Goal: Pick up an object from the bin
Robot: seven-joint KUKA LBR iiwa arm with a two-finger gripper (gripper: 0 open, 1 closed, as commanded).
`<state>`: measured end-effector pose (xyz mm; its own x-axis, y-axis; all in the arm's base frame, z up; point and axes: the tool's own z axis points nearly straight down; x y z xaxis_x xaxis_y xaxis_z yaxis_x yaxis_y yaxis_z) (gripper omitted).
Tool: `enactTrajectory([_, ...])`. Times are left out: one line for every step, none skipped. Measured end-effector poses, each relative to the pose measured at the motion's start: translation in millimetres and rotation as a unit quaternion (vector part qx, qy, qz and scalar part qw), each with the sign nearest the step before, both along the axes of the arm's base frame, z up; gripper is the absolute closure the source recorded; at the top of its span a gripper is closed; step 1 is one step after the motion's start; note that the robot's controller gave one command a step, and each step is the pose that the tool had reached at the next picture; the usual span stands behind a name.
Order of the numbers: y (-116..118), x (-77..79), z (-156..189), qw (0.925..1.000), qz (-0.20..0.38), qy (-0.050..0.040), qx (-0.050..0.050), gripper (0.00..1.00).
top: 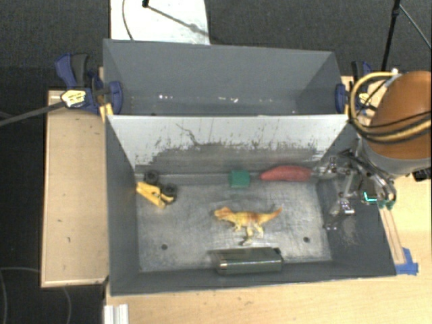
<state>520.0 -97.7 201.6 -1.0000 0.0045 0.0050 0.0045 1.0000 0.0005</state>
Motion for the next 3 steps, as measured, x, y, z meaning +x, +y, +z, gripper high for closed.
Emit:
enactTrajectory([0.4, 1.7, 4.1, 1.0000, 0.002, -0.0040, -0.001, 0.00])
enactTrajectory([17.3, 18.3, -40.1, 0.9995, 0.032, -0.0073, -0.001, 0.00])
enactTrajectory([43.8, 3.6, -58.3, 0.9912, 0.133, 0.0002, 0.001, 0.00])
